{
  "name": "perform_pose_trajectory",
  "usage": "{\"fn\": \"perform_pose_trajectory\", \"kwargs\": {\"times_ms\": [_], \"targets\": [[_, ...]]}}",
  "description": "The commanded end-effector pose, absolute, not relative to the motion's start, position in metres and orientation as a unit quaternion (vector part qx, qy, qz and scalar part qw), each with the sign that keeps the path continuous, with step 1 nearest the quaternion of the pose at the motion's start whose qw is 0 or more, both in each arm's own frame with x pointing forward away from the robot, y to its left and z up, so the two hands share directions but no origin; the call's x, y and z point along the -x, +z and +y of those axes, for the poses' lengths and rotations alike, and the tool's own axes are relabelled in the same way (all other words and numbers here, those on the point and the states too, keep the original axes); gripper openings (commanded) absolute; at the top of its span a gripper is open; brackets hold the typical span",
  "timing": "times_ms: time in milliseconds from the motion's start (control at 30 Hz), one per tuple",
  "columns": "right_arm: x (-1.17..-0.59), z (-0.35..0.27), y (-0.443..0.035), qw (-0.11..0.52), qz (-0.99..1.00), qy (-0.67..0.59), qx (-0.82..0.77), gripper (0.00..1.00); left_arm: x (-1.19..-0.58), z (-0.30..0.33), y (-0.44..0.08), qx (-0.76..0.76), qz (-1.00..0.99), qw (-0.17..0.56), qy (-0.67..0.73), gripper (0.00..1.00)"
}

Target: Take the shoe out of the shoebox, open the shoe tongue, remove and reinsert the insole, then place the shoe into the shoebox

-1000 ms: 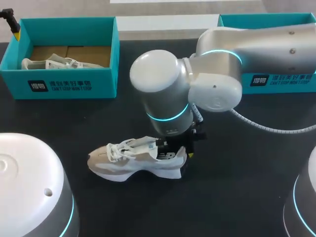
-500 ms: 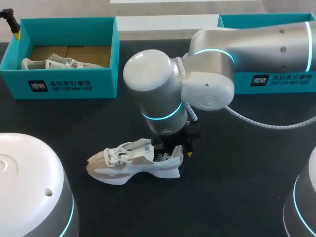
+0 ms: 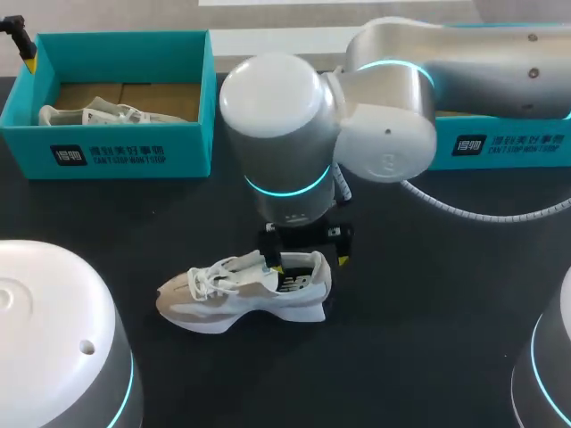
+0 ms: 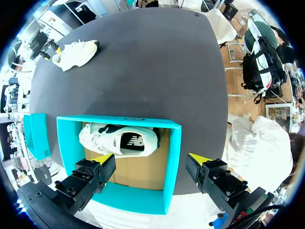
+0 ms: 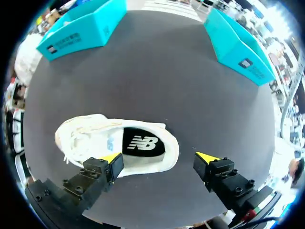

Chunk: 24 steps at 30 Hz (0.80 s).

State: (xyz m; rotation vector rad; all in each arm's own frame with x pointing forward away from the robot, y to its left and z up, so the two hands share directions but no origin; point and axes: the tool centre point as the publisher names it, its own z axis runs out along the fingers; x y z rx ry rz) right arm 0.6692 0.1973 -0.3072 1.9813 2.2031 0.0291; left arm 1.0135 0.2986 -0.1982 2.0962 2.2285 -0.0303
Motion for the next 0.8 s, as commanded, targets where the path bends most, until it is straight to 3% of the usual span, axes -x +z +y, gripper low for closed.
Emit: {"fn": "perform_pose_trajectory", "kwargs": {"times_ms": [33, 100, 533, 600, 667, 800], "targets": [[-0.656, 0.193, -0.27, 0.071, 0.862, 0.073, -0.497, 1.0, -1.013, 0.298, -0.198, -0.684, 0.728, 0.041, -0.008, 1.0], [-0.648, 0.192, -0.266, 0.095, 0.903, 0.03, -0.417, 1.0, -1.013, 0.298, -0.198, -0.684, 0.728, 0.041, -0.008, 1.0], [-0.648, 0.192, -0.266, 0.095, 0.903, 0.03, -0.417, 1.0, -1.013, 0.298, -0.198, -0.684, 0.728, 0.041, -0.008, 1.0], [-0.644, 0.195, -0.269, 0.054, 0.929, 0.112, -0.349, 1.0, -1.013, 0.298, -0.198, -0.684, 0.728, 0.041, -0.008, 1.0], [-0.641, 0.193, -0.27, 0.064, 0.943, 0.146, -0.293, 1.0, -1.013, 0.298, -0.198, -0.684, 0.728, 0.041, -0.008, 1.0], [-0.638, 0.183, -0.265, 0.018, 0.957, 0.236, -0.17, 1.0, -1.013, 0.298, -0.198, -0.684, 0.728, 0.041, -0.008, 1.0]]}}
